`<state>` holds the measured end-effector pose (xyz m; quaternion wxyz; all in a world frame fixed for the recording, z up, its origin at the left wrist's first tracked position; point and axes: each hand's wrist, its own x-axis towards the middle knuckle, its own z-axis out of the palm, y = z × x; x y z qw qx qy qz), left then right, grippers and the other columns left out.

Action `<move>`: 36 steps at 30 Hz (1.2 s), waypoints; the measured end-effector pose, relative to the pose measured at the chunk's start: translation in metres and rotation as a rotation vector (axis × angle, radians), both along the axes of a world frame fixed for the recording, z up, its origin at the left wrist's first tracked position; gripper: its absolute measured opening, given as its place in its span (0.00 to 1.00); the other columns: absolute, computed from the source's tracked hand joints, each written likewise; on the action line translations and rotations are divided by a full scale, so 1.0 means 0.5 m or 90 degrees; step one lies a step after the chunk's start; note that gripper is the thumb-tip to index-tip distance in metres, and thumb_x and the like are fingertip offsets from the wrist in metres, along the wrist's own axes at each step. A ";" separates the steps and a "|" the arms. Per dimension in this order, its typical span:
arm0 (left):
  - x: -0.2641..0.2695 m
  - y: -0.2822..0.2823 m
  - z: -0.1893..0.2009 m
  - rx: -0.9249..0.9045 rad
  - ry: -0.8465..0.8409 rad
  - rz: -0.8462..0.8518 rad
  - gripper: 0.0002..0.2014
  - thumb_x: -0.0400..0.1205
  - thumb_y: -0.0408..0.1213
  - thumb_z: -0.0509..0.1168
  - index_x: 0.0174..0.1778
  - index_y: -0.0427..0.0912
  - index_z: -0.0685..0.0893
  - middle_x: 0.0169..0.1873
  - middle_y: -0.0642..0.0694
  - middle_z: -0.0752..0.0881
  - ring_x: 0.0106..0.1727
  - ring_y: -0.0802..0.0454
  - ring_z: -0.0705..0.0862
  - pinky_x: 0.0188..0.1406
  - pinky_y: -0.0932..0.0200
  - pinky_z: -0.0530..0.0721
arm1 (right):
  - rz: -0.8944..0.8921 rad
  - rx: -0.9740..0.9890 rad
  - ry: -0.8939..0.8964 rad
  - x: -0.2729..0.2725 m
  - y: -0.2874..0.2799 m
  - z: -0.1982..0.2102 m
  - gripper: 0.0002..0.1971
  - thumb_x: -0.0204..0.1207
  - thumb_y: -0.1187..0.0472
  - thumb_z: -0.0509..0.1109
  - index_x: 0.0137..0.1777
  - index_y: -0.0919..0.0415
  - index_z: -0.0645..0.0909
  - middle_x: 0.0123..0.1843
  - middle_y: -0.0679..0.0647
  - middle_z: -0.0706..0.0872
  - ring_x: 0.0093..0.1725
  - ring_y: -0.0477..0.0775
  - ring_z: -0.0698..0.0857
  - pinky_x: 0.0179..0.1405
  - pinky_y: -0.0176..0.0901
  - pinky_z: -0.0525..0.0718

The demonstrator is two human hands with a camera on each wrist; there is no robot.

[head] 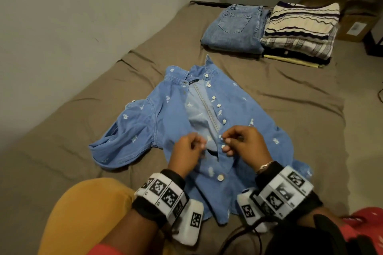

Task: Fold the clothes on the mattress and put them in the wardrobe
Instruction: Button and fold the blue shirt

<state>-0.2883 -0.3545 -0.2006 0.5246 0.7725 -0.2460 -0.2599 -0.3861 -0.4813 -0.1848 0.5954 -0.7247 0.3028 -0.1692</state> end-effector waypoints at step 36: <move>-0.048 0.027 0.029 -0.196 0.175 0.189 0.07 0.80 0.24 0.64 0.35 0.34 0.79 0.30 0.35 0.82 0.30 0.47 0.79 0.23 0.64 0.80 | 0.020 -0.163 -0.052 -0.001 0.075 0.016 0.10 0.68 0.70 0.75 0.35 0.52 0.84 0.30 0.48 0.86 0.33 0.47 0.87 0.37 0.38 0.86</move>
